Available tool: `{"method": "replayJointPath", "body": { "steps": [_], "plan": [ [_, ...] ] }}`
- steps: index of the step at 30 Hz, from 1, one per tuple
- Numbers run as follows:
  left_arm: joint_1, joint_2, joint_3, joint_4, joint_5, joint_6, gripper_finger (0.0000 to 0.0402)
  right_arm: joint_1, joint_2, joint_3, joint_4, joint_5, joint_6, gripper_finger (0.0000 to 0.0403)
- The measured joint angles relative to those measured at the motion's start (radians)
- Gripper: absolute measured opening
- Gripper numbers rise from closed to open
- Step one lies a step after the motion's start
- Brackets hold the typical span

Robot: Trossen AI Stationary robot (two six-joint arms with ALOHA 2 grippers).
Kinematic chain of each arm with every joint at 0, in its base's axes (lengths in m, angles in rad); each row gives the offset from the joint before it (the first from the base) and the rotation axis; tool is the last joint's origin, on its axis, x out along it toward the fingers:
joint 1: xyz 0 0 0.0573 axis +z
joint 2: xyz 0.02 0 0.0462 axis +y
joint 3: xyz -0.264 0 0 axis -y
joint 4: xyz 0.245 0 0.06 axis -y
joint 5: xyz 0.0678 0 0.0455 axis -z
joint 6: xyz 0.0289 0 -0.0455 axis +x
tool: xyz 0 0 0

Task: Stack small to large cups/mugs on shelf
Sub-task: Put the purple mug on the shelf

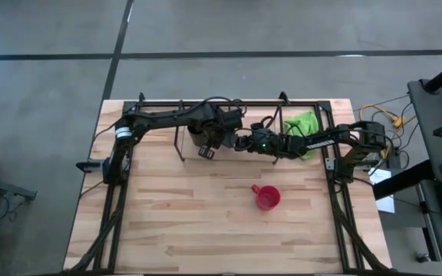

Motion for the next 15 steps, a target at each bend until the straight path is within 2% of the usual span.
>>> {"method": "replayJointPath", "body": {
  "steps": [15],
  "plan": [
    [-0.005,0.001,0.002,0.047,-0.001,0.000,0.0048,0.000,0.000,0.000,-0.038,0.000,-0.003,0.0009]
  ]
}}
